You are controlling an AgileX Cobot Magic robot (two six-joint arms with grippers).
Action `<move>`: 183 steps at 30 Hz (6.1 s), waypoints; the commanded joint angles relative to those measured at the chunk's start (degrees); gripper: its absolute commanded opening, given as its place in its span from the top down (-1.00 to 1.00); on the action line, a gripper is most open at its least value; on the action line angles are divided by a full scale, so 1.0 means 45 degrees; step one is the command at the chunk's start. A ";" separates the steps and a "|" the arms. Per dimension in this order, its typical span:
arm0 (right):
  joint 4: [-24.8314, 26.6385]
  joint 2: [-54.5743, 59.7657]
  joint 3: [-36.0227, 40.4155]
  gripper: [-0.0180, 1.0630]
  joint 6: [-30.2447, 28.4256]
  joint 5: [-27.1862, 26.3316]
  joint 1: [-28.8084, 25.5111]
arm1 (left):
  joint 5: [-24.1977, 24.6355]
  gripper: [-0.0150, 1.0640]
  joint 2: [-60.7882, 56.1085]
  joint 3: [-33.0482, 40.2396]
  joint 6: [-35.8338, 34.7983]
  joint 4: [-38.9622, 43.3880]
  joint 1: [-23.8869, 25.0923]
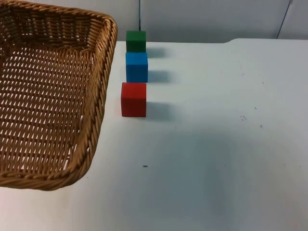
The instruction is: Pick up the basket with the left hand and place the blue cube into the basket with the right hand.
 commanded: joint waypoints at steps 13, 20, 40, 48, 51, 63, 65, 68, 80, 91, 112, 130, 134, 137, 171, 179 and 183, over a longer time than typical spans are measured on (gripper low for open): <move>0.0969 0.5951 -0.3591 -0.88 0.0251 -0.1563 0.4017 | 0.0059 0.98 -0.0182 -0.0086 -0.0019 -0.0102 0.0008; -0.2001 0.9965 -0.6433 -0.88 0.4647 -0.1595 0.5661 | 0.0010 0.98 -0.0182 -0.0086 -0.0019 -0.0102 0.0008; -0.3829 1.5741 -1.1557 -0.88 0.8225 -0.0443 0.6462 | -0.0042 0.98 -0.0182 -0.0086 -0.0019 -0.0129 0.0008; -0.3979 1.6824 -1.2756 -0.88 0.8877 -0.0261 0.6462 | -0.0042 0.98 -0.0182 -0.0086 -0.0019 -0.0129 0.0008; -0.4038 1.7098 -1.3089 -0.88 0.9071 -0.0049 0.6462 | -0.0042 0.98 -0.0182 -0.0086 -0.0019 -0.0129 0.0008; -0.4771 1.8674 -1.4603 -0.88 1.0531 -0.0105 0.6462 | -0.0010 0.98 -0.0182 -0.0086 -0.0019 -0.0288 0.0008; -0.4771 1.8926 -1.4905 -0.88 1.0607 -0.0062 0.6462 | -0.0010 0.98 -0.0182 -0.0086 -0.0019 -0.0288 0.0008; -0.4860 1.9702 -1.6216 -0.86 1.0980 0.0286 0.6462 | -0.0009 0.98 -0.0182 -0.0086 -0.0019 -0.0313 0.0008; -0.5183 2.1873 -1.8807 -0.86 1.1324 0.1614 0.6462 | -0.0009 0.98 -0.0182 -0.0086 -0.0019 -0.0335 0.0008; -0.6410 2.2409 -1.8813 -0.86 1.2378 0.0486 0.6462 | -0.0009 0.98 -0.0182 -0.0086 -0.0019 -0.0395 0.0008; -0.6001 2.3325 -1.8787 -0.84 1.2067 -0.0797 0.6462 | -0.0059 0.98 -0.0182 -0.0086 0.0007 -0.0394 0.0008; -0.6271 2.3325 -1.8787 -0.24 1.2202 -0.1386 0.6462 | -0.0053 0.98 -0.0182 -0.0086 0.0116 -0.0394 0.0008; -0.6348 2.3325 -1.8787 -0.06 1.2498 -0.1300 0.6462 | -0.0053 0.98 -0.0182 -0.0086 0.0116 -0.0394 0.0008; -0.6348 2.3325 -1.8787 0.21 1.2498 -0.1304 0.6462 | -0.0053 0.98 -0.0182 -0.0086 0.0116 -0.0394 0.0008; -1.0107 1.8640 -2.0459 0.97 1.0634 0.2944 0.8137 | 0.0028 0.98 0.0284 -0.0086 0.0022 -0.0824 -0.0040; -0.8314 1.7168 -2.0459 0.97 0.8462 0.3735 0.8916 | -0.0013 0.98 0.0374 -0.0086 -0.0011 -0.0896 -0.0040; -0.5492 1.7097 -2.0360 0.97 0.6823 0.4798 0.9130 | -0.0089 0.98 0.0682 -0.0086 0.0016 -0.1127 -0.0040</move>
